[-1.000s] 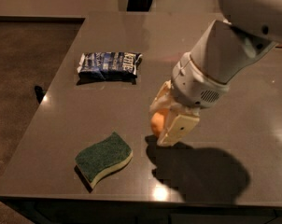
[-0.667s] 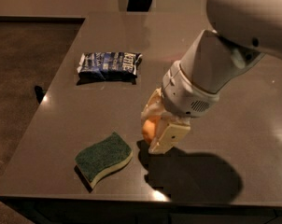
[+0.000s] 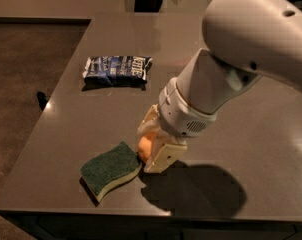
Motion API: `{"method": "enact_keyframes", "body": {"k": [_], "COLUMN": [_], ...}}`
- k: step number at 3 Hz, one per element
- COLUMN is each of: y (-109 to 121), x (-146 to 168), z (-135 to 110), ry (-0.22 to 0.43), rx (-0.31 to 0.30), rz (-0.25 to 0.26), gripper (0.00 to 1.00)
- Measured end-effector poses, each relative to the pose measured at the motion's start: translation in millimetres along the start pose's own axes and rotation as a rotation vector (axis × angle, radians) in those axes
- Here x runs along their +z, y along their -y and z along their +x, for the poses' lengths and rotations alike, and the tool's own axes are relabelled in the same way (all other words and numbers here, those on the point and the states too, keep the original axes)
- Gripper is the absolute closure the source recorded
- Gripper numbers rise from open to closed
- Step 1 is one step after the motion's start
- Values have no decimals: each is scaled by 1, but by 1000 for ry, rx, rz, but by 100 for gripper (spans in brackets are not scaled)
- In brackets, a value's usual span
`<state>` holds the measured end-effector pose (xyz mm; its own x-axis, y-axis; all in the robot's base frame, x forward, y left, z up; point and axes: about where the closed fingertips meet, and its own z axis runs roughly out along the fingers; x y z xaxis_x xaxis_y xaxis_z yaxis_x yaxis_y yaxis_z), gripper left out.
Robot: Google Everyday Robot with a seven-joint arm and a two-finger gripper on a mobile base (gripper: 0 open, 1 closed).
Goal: Move orange near sponge
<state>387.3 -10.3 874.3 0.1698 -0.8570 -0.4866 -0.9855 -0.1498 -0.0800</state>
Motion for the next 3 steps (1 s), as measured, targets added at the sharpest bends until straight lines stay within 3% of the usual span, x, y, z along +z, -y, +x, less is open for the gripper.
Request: {"method": "enact_keyframes", "body": {"k": [2,3], "y": [12,10], "x": [20,18], "z": [11,8], "ry": [-10,-12], "rx": [23,18], "rz": [8,10], "gripper": [25,0]}}
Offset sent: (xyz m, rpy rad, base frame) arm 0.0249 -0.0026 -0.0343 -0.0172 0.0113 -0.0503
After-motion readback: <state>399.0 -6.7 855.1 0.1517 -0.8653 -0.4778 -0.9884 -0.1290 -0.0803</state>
